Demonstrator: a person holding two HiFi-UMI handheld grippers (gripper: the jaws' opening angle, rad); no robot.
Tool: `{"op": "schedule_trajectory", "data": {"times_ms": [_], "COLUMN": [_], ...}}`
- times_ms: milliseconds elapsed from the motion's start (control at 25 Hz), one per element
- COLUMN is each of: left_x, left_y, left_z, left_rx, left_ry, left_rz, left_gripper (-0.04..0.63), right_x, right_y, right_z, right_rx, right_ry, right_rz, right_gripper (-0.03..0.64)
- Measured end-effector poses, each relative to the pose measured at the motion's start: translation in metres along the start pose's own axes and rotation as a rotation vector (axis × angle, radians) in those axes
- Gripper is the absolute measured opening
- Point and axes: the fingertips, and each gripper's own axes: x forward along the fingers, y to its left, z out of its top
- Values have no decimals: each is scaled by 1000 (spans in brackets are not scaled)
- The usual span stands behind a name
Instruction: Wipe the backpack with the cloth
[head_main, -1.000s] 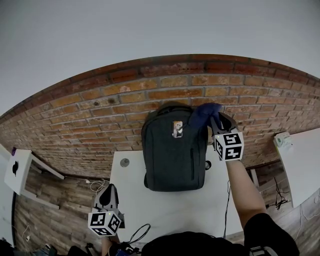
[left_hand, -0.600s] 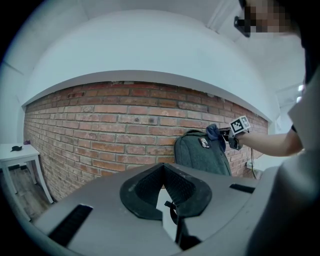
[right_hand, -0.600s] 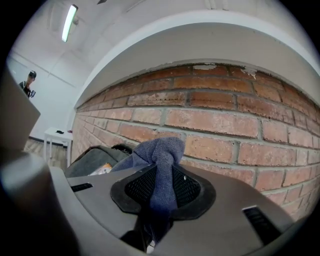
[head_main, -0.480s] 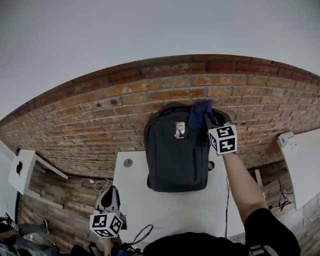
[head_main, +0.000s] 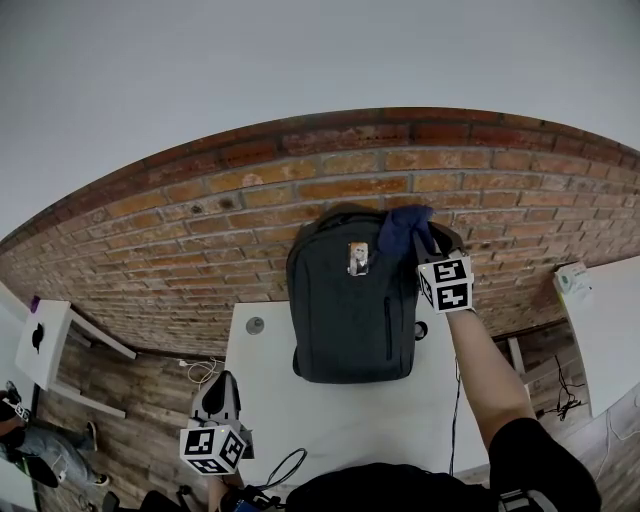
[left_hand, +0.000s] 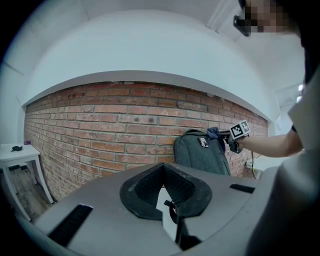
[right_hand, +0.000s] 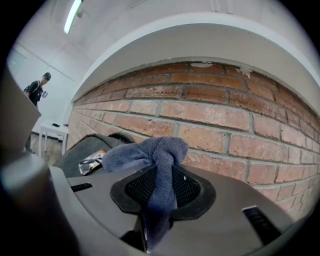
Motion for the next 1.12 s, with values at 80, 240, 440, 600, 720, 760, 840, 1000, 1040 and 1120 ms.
{"op": "schedule_trajectory", "data": {"times_ms": [80,240,440,600,720,760,840,1000,1040,1120], "left_x": [0,-1,-1,-3,-5,-5,-5,-4,-3,-3], "left_y": [-1,-3,-7,-5,-5,-4,-5,-6,-7,-8], "left_z": [0,3,5,4,3,3,4,5,5,6], "left_rx": [1,5,8,4,1,1,2,3,4,5], "left_ry": [-2,-6,-14,-17,-18,-18,-20,-22,-22,-22], "left_rz": [-3,-10,-19,-16,-14,-15,-17,-22,-23,-27], "left_gripper": [-6,-6,-6,-6,-6,-6,-6,-6,-6,-6], "right_x": [-3,-9,-15,-22,-29,-31,-36,-47,-49,-55], "right_y": [-2,-4,-4,-1,5,7,11,22,25,31], "right_z": [-9,-30,-60,-77,-86,-90,-99,-120,-125,-136], "right_rx": [7,-3,29,62,54,59,66,85,90,98], "right_ry": [21,65,128,153,168,174,187,219,227,244], "right_rz": [-8,-17,-22,-28,-34,-33,-29,-17,-13,-8], "right_gripper": [86,86,86,86,86,86,86,86,86,86]}}
